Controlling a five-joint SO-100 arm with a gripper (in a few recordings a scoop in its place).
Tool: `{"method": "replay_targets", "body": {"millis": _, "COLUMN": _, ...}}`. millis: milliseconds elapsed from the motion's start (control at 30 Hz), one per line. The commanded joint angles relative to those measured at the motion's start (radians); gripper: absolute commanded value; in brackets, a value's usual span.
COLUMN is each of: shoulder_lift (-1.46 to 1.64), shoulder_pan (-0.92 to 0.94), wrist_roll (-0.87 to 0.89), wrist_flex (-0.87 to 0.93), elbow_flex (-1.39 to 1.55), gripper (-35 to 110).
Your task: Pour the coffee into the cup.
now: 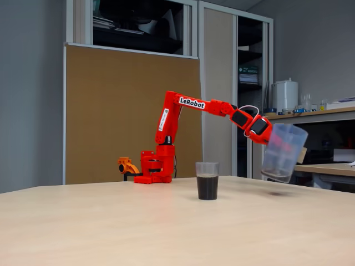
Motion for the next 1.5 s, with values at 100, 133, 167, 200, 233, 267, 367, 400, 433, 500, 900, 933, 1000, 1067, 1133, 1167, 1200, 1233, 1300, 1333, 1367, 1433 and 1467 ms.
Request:
{"method": "replay_targets", "body": {"millis": 100, "shoulder_lift": -0.044, "shoulder_pan": -0.012, "wrist_roll": -0.044, "wrist_flex": -0.061, "elbow_flex": -0.080, "gripper": 0}}
{"method": "replay_targets", "body": {"millis": 133, "shoulder_lift": -0.058, "shoulder_pan": -0.014, "wrist_roll": -0.048, "wrist_flex": -0.069, "elbow_flex": -0.089, "gripper": 0}}
{"method": "replay_targets", "body": {"millis": 167, "shoulder_lift": -0.074, "shoulder_pan": -0.014, "wrist_roll": -0.048, "wrist_flex": -0.081, "elbow_flex": -0.098, "gripper": 0}}
{"method": "replay_targets", "body": {"millis": 200, "shoulder_lift": -0.086, "shoulder_pan": -0.015, "wrist_roll": -0.043, "wrist_flex": -0.091, "elbow_flex": -0.106, "gripper": 0}}
{"method": "replay_targets", "body": {"millis": 233, "shoulder_lift": -0.098, "shoulder_pan": -0.015, "wrist_roll": -0.038, "wrist_flex": -0.100, "elbow_flex": -0.115, "gripper": 0}}
{"method": "replay_targets", "body": {"millis": 267, "shoulder_lift": -0.109, "shoulder_pan": -0.017, "wrist_roll": -0.026, "wrist_flex": -0.112, "elbow_flex": -0.118, "gripper": 0}}
{"method": "replay_targets", "body": {"millis": 367, "shoulder_lift": -0.126, "shoulder_pan": -0.021, "wrist_roll": 0.006, "wrist_flex": -0.150, "elbow_flex": -0.121, "gripper": 0}}
{"method": "replay_targets", "body": {"millis": 400, "shoulder_lift": -0.129, "shoulder_pan": -0.021, "wrist_roll": 0.021, "wrist_flex": -0.163, "elbow_flex": -0.121, "gripper": 0}}
{"method": "replay_targets", "body": {"millis": 433, "shoulder_lift": -0.133, "shoulder_pan": -0.023, "wrist_roll": 0.031, "wrist_flex": -0.176, "elbow_flex": -0.124, "gripper": 0}}
{"method": "replay_targets", "body": {"millis": 500, "shoulder_lift": -0.146, "shoulder_pan": -0.021, "wrist_roll": 0.058, "wrist_flex": -0.189, "elbow_flex": -0.135, "gripper": 0}}
{"method": "replay_targets", "body": {"millis": 900, "shoulder_lift": -0.199, "shoulder_pan": -0.017, "wrist_roll": 0.143, "wrist_flex": -0.364, "elbow_flex": -0.078, "gripper": 0}}
{"method": "replay_targets", "body": {"millis": 933, "shoulder_lift": -0.212, "shoulder_pan": -0.017, "wrist_roll": 0.150, "wrist_flex": -0.376, "elbow_flex": -0.078, "gripper": 0}}
{"method": "replay_targets", "body": {"millis": 1000, "shoulder_lift": -0.233, "shoulder_pan": -0.017, "wrist_roll": 0.152, "wrist_flex": -0.394, "elbow_flex": -0.084, "gripper": 0}}
{"method": "replay_targets", "body": {"millis": 1067, "shoulder_lift": -0.256, "shoulder_pan": -0.017, "wrist_roll": 0.156, "wrist_flex": -0.402, "elbow_flex": -0.098, "gripper": 0}}
{"method": "replay_targets", "body": {"millis": 1133, "shoulder_lift": -0.278, "shoulder_pan": -0.017, "wrist_roll": 0.160, "wrist_flex": -0.407, "elbow_flex": -0.112, "gripper": 0}}
{"method": "replay_targets", "body": {"millis": 1167, "shoulder_lift": -0.287, "shoulder_pan": -0.017, "wrist_roll": 0.163, "wrist_flex": -0.414, "elbow_flex": -0.115, "gripper": 0}}
{"method": "replay_targets", "body": {"millis": 1200, "shoulder_lift": -0.293, "shoulder_pan": -0.017, "wrist_roll": 0.166, "wrist_flex": -0.420, "elbow_flex": -0.117, "gripper": 0}}
{"method": "replay_targets", "body": {"millis": 1233, "shoulder_lift": -0.298, "shoulder_pan": -0.017, "wrist_roll": 0.173, "wrist_flex": -0.420, "elbow_flex": -0.117, "gripper": 0}}
{"method": "replay_targets", "body": {"millis": 1300, "shoulder_lift": -0.302, "shoulder_pan": -0.017, "wrist_roll": 0.195, "wrist_flex": -0.420, "elbow_flex": -0.117, "gripper": 0}}
{"method": "replay_targets", "body": {"millis": 1333, "shoulder_lift": -0.304, "shoulder_pan": -0.017, "wrist_roll": 0.216, "wrist_flex": -0.419, "elbow_flex": -0.115, "gripper": 0}}
{"method": "replay_targets", "body": {"millis": 1367, "shoulder_lift": -0.304, "shoulder_pan": -0.017, "wrist_roll": 0.238, "wrist_flex": -0.410, "elbow_flex": -0.115, "gripper": 0}}
{"method": "replay_targets", "body": {"millis": 1433, "shoulder_lift": -0.302, "shoulder_pan": -0.018, "wrist_roll": 0.276, "wrist_flex": -0.399, "elbow_flex": -0.112, "gripper": 0}}
{"method": "replay_targets", "body": {"millis": 1467, "shoulder_lift": -0.301, "shoulder_pan": -0.020, "wrist_roll": 0.296, "wrist_flex": -0.393, "elbow_flex": -0.110, "gripper": 0}}
